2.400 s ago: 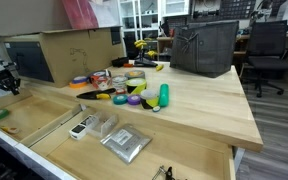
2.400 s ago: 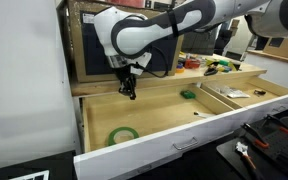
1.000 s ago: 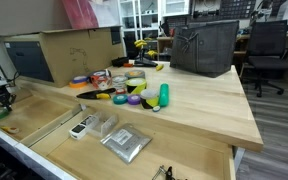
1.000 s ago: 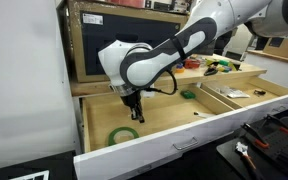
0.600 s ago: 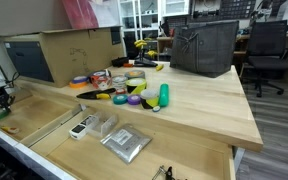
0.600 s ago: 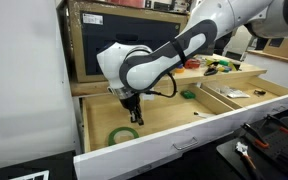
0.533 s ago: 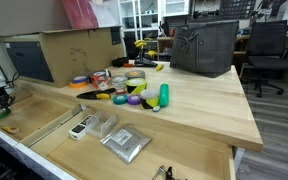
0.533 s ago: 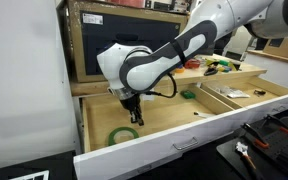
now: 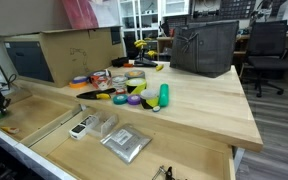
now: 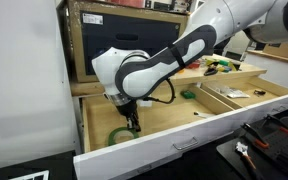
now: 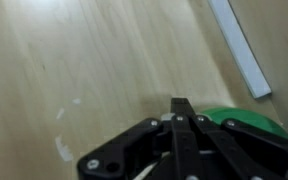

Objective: Put the green tape in the left open drawer

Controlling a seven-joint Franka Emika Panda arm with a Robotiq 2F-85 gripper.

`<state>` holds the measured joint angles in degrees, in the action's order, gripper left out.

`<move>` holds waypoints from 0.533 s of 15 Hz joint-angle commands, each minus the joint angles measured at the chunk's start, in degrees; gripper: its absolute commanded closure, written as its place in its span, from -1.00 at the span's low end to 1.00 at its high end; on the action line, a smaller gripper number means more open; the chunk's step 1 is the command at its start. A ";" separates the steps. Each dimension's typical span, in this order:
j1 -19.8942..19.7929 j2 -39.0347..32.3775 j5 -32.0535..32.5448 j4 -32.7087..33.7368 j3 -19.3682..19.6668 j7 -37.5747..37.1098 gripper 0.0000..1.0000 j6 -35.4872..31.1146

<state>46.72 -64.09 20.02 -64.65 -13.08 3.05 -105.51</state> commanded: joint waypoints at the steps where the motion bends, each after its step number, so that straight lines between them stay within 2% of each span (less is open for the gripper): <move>1: 2.76 -1.60 -2.16 4.14 0.18 1.94 1.00 0.41; 5: 4.88 -2.66 -3.08 6.75 0.70 2.19 1.00 0.53; 8: 4.33 -1.79 -1.59 6.10 -0.76 2.17 1.00 -0.05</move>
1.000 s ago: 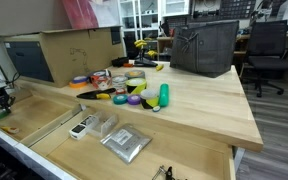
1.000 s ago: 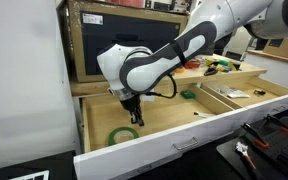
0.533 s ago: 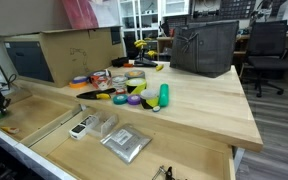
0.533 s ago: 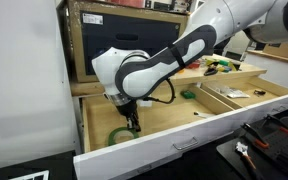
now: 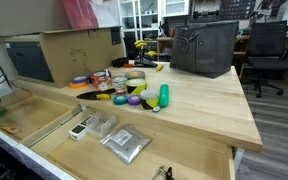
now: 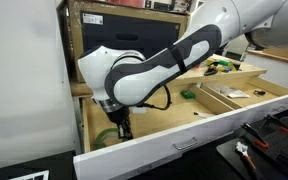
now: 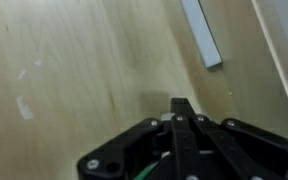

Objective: Put the green tape in the left open drawer

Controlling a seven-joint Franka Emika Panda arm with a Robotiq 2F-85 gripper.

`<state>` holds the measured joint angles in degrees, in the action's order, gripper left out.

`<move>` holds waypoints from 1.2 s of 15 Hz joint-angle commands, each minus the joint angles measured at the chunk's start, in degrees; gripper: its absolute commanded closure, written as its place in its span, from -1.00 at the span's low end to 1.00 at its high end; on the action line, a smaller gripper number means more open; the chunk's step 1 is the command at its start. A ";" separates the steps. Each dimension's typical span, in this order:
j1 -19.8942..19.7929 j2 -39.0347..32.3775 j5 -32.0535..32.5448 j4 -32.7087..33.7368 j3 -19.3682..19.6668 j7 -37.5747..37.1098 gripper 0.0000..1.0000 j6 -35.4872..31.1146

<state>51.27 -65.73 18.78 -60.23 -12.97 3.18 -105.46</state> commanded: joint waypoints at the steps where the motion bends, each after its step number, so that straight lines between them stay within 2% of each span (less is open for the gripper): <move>1: -0.40 0.40 -0.38 1.38 -1.07 2.19 1.00 -0.40; 5: -1.16 4.57 0.54 -0.47 -1.39 1.83 1.00 -1.54; 8: -1.74 10.32 2.50 -3.13 -0.53 0.71 1.00 -2.32; 11: -3.36 16.46 3.59 -5.51 -0.02 -0.14 1.00 -0.40; 18: -8.81 29.93 1.65 -14.95 2.02 -9.04 1.00 5.84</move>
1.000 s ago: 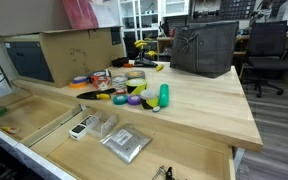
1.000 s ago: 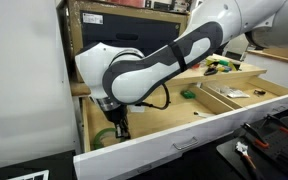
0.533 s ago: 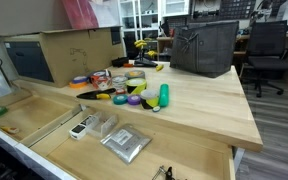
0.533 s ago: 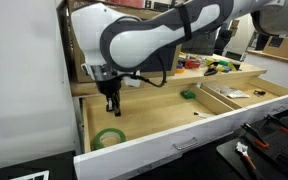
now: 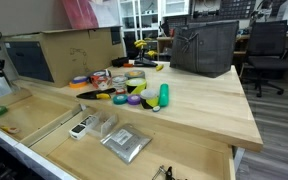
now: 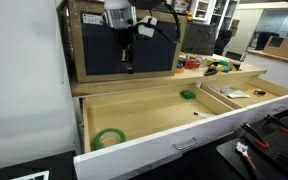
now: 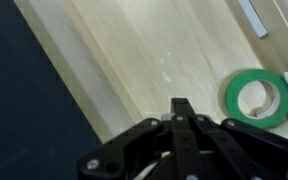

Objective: Put the green tape in the left open drawer

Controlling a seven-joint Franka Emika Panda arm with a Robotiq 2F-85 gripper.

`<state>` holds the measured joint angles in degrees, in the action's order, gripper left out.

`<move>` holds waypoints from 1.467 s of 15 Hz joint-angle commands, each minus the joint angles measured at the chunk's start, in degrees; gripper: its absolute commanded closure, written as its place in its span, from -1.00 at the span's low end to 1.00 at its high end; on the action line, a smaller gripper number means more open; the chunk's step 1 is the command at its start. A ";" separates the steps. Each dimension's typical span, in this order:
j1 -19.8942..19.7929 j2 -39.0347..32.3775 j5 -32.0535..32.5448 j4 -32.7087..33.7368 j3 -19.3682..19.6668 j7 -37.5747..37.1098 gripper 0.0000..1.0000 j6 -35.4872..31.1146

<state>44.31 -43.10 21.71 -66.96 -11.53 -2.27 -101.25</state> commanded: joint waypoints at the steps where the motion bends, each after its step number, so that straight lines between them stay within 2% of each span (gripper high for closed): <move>1: -2.60 9.14 -1.87 -10.09 0.39 -4.16 1.00 2.19; 4: -3.14 15.08 -0.93 -17.90 0.87 -11.11 1.00 0.06; 9: -3.24 22.39 6.68 -30.10 3.07 -24.97 1.00 -9.75; 13: -4.58 26.76 11.29 -37.18 4.41 -36.19 1.00 -14.19; 18: -8.54 33.04 8.57 -44.71 1.93 -43.92 1.00 -14.37; 22: -12.94 39.05 0.99 -52.03 -0.71 -47.18 1.00 -16.01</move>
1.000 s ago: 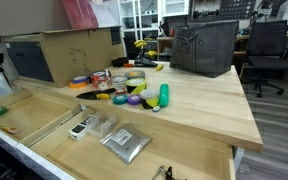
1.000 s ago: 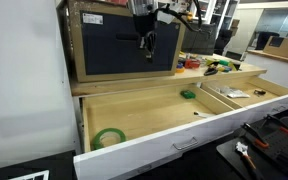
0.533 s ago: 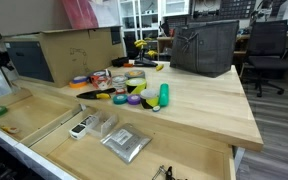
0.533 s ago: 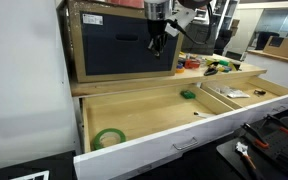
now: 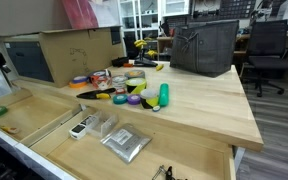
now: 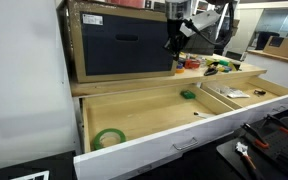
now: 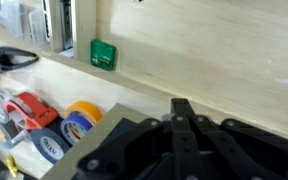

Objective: Put the green tape in the left open drawer

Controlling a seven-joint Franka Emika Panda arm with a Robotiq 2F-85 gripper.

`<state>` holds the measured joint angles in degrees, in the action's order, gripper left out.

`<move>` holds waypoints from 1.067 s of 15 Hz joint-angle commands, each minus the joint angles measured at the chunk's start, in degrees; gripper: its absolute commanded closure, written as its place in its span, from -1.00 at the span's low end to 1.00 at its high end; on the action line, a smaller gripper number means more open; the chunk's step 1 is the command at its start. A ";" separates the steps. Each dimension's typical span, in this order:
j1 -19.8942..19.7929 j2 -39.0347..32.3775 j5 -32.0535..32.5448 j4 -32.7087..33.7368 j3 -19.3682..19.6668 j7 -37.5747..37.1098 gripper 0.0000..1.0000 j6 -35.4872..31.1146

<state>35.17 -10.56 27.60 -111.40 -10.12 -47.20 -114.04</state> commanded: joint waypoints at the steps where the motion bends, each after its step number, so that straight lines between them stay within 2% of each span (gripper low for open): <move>1: -5.39 8.00 -7.45 -9.40 -2.45 -2.41 1.00 -4.24; 5: -12.03 14.59 -17.19 -15.48 -2.63 -1.78 1.00 -5.67; 6: -11.39 9.42 -13.46 -10.56 -4.41 -1.64 0.98 -3.40; 8: -13.67 12.01 -15.70 -12.74 -4.25 -1.43 0.98 -3.93; 11: -14.12 13.44 -16.09 -13.88 -4.48 -1.41 0.98 -4.04; 15: -14.47 12.64 -11.45 -11.99 -6.48 -2.74 1.00 -3.42; 16: -15.07 13.11 -10.80 -12.23 -6.37 -2.41 0.48 -3.71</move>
<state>22.20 2.27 14.74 -124.71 -15.39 -48.98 -118.23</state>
